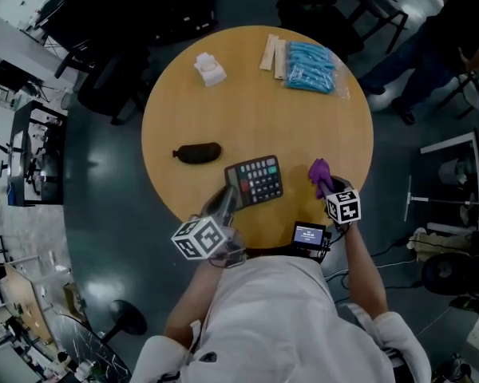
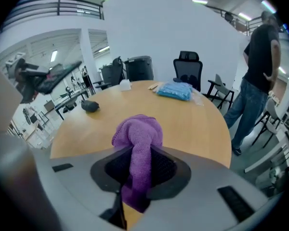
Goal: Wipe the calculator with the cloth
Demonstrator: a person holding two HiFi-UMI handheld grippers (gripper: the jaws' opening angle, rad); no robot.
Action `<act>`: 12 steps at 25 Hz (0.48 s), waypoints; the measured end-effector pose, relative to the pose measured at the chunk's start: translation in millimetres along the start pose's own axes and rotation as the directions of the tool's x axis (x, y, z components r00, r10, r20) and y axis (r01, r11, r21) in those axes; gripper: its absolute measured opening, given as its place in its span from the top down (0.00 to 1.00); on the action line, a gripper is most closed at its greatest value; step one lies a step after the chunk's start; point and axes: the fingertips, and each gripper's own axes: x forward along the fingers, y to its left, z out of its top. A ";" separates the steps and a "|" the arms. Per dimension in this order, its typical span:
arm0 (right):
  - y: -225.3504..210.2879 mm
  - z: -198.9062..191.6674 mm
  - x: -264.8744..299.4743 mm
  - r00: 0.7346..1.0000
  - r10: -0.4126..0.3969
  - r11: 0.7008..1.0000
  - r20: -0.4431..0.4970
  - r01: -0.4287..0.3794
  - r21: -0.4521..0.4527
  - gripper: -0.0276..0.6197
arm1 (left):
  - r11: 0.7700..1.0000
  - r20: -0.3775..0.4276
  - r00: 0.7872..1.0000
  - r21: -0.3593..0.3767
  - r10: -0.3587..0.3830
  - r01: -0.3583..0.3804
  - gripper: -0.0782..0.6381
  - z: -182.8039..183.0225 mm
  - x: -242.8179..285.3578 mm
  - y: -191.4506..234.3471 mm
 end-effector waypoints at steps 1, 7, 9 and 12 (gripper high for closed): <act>5.2 14.6 -12.0 0.999 0.004 1.000 0.043 -0.004 0.004 0.82 | 1.000 -0.005 1.000 -0.008 -0.002 0.002 0.83 -0.7 1.9 0.1; 74.5 140.6 -95.7 0.946 0.102 0.983 0.307 -0.048 -0.177 0.82 | 1.000 -0.035 0.999 0.012 0.001 -0.001 0.83 -0.9 12.2 -3.8; 108.3 176.9 -110.0 0.924 0.167 0.951 0.344 -0.059 -0.303 0.82 | 1.000 -0.045 0.999 0.015 -0.002 0.003 0.83 -0.8 16.2 -7.2; 151.8 206.9 -113.6 0.915 0.232 0.869 0.331 -0.042 -0.492 0.82 | 1.000 -0.070 0.997 0.006 -0.015 0.015 0.83 -4.8 21.6 -14.9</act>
